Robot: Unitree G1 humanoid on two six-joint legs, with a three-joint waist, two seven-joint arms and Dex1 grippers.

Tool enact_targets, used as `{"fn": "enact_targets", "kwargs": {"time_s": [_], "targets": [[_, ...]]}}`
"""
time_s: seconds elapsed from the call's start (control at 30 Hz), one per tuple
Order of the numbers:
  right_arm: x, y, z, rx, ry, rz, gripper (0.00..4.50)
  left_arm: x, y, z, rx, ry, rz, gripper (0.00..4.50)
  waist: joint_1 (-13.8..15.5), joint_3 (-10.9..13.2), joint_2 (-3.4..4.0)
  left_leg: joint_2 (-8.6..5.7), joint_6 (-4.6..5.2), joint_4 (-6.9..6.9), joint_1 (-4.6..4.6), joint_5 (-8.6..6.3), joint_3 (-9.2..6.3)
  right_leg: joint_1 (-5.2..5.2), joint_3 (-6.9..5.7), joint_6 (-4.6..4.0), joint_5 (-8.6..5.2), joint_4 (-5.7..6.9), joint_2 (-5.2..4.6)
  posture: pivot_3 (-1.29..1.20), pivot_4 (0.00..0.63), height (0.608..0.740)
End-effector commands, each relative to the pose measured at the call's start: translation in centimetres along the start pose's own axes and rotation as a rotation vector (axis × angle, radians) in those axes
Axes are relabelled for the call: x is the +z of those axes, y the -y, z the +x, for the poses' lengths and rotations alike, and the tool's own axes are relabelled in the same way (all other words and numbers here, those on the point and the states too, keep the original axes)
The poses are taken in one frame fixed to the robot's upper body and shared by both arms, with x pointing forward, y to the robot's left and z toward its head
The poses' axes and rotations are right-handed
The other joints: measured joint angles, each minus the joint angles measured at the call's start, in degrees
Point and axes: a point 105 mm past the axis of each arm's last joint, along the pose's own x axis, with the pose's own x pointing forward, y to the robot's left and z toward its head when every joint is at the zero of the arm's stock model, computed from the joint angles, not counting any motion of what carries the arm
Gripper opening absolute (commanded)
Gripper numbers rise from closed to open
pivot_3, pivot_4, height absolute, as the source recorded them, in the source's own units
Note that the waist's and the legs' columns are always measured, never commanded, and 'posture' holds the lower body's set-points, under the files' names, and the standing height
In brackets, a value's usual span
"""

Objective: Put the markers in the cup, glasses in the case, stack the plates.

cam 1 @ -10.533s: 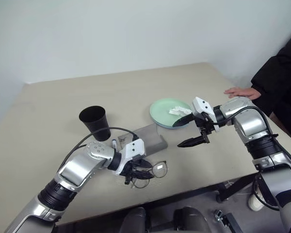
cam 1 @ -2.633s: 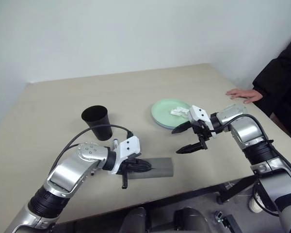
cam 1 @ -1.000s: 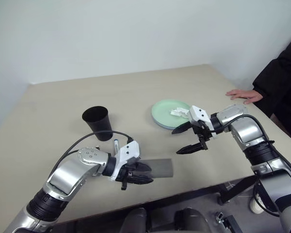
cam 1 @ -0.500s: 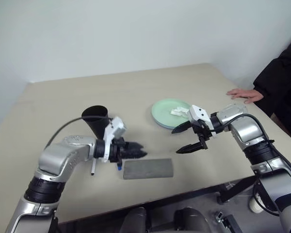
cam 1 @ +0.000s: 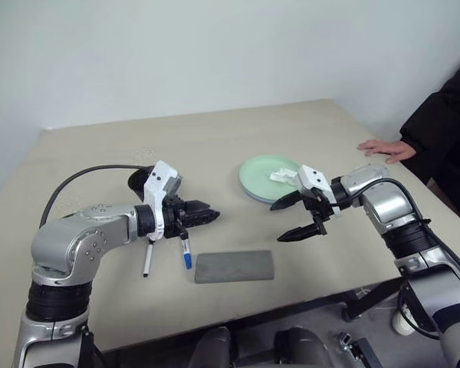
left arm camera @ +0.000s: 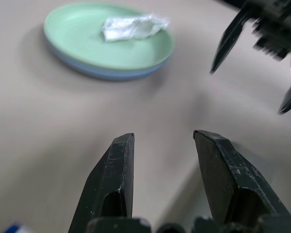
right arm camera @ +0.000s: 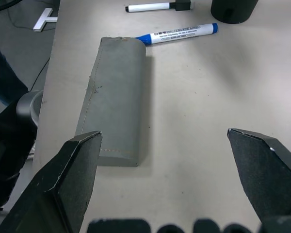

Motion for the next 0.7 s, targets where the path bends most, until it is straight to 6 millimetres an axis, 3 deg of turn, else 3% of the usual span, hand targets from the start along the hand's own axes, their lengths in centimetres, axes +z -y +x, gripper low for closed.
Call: {"fn": "enact_targets", "kwargs": {"time_s": [0.03,0.13,0.37,0.7], "targets": [[1.4,0.3,-0.4,0.001,0.009,-0.060,4.50,0.6,-1.4,-0.5,0.194,-0.042,0.059,2.00,0.0,0.0,0.00,0.01,-0.01,0.00,0.00,0.00,-0.01,0.01,-0.01,0.00,0.00,0.00,0.01,0.00,0.000,0.700],[1.4,0.3,-0.3,0.008,0.009,-0.064,4.50,0.3,-2.6,-0.5,0.322,-0.093,-0.008,2.00,0.1,0.0,-0.06,-0.01,-0.01,0.01,-0.01,0.01,-0.05,0.04,-0.04,0.02,0.01,0.00,0.00,0.00,0.000,0.700],[1.5,0.3,0.1,0.028,0.007,-0.075,4.50,-1.3,-2.5,0.3,0.371,-0.169,-0.143,2.00,-0.1,0.0,-0.13,-0.05,-0.03,0.02,-0.02,0.01,-0.04,0.02,0.04,0.05,0.03,0.05,0.01,0.00,0.000,0.700],[1.8,0.2,0.5,0.042,0.011,-0.089,4.50,-1.7,-2.5,1.3,0.463,-0.202,-0.118,2.00,0.0,0.0,-0.15,-0.02,-0.11,0.04,0.00,0.06,-0.08,0.03,0.03,-0.03,0.07,0.07,-0.02,0.00,0.000,0.700]]}}
